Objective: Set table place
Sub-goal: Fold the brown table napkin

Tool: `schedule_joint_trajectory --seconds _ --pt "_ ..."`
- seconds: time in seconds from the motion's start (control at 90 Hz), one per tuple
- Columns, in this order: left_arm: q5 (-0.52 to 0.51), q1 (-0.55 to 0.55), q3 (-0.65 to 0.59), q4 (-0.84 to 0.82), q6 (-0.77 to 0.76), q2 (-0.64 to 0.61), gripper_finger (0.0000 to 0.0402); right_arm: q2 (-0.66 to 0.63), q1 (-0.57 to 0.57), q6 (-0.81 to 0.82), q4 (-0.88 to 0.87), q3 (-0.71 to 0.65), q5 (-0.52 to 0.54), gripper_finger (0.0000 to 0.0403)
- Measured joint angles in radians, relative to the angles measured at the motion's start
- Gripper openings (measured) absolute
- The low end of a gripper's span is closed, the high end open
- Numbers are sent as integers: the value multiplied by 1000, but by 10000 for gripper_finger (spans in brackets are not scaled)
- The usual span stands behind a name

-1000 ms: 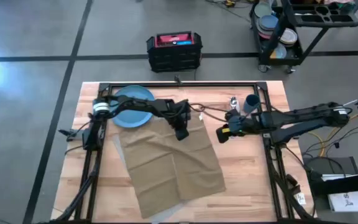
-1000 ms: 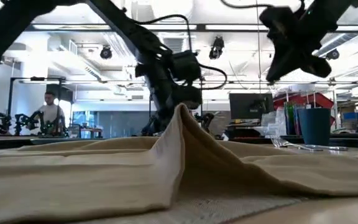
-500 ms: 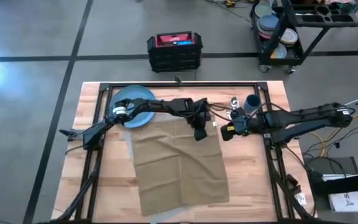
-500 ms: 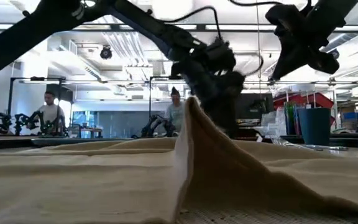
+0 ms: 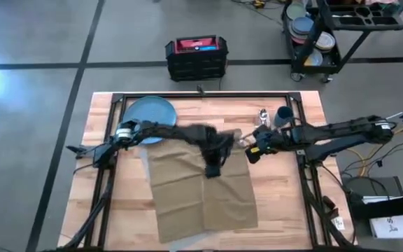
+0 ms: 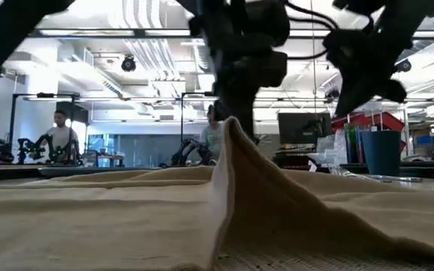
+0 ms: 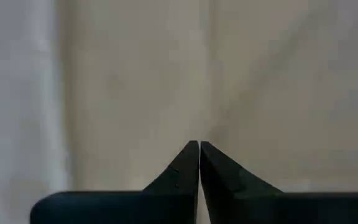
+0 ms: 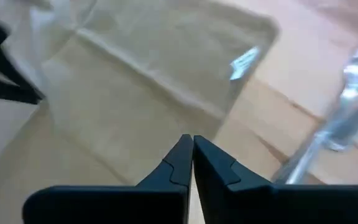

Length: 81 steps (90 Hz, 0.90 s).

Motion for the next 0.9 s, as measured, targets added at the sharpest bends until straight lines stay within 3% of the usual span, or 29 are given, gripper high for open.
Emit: schedule_joint_trajectory --seconds 0.278,0.433,0.644,0.9 --pt "-54 -149 -518 432 -438 -269 0 156 -100 -121 199 -14 -155 0" --pt "-135 -216 -720 587 -670 -381 0 258 -134 -170 257 -14 -216 0" --pt "-256 -229 -787 628 -845 -424 0 314 -159 -222 286 -14 -285 0" --pt "-269 -244 -785 702 -852 -395 0 355 -263 -270 315 -7 -344 0"
